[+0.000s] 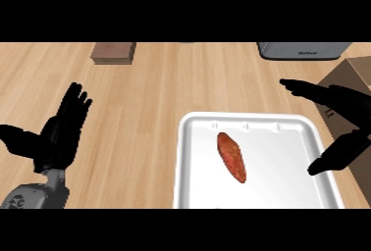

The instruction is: Pick the sweet potato from the tray and place it in the cardboard box

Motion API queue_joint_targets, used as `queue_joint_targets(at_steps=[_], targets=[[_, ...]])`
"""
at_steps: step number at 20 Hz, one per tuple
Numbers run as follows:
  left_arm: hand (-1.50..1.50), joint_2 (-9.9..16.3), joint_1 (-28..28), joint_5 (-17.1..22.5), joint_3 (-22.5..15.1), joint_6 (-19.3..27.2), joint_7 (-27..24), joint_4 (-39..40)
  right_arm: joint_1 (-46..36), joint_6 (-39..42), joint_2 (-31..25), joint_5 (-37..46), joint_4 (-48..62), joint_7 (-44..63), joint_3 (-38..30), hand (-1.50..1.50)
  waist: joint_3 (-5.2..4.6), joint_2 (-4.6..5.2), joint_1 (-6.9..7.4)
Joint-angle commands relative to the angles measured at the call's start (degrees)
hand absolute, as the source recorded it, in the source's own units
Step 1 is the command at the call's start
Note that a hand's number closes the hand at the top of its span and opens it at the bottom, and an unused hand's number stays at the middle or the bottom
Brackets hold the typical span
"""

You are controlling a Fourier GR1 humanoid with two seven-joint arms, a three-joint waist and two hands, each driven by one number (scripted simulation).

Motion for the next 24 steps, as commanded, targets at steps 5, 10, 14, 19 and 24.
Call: queue_joint_targets(at_steps=[5, 10, 14, 19, 24], targets=[[0.00, 0.67, 0.32, -0.56, 2.13, -2.20, 3.96, -3.66, -3.09, -3.99, 9.15, 6.73, -3.32, 12.09, 5.38, -1.50, 0.03, 0.08, 0.47], [0.00, -2.15, 1.80, -1.92, 3.68, -5.27, -1.79, 1.11, 0.16, -1.33, 12.82, 7.07, -3.33, 11.94, 3.52, -1.50, 0.03, 0.12, 0.19], [0.00, -1.56, 1.15, -1.95, 6.10, -5.96, 0.17, -0.01, -1.29, -0.60, 15.12, 11.42, 0.48, 10.80, 3.86, -1.50, 0.03, 0.16, 0.37], [0.00, -3.48, -2.94, -3.72, 6.22, -5.59, 1.56, 2.80, -0.93, -3.45, 19.72, 17.19, -0.61, 11.45, 5.68, -1.50, 0.03, 0.19, 0.09], [0.00, -3.54, 3.04, -4.06, 7.39, -8.31, 1.01, -1.89, 5.29, 0.26, 18.90, 17.75, -6.22, 11.44, 3.26, -1.50, 0.03, 0.06, 0.10]])
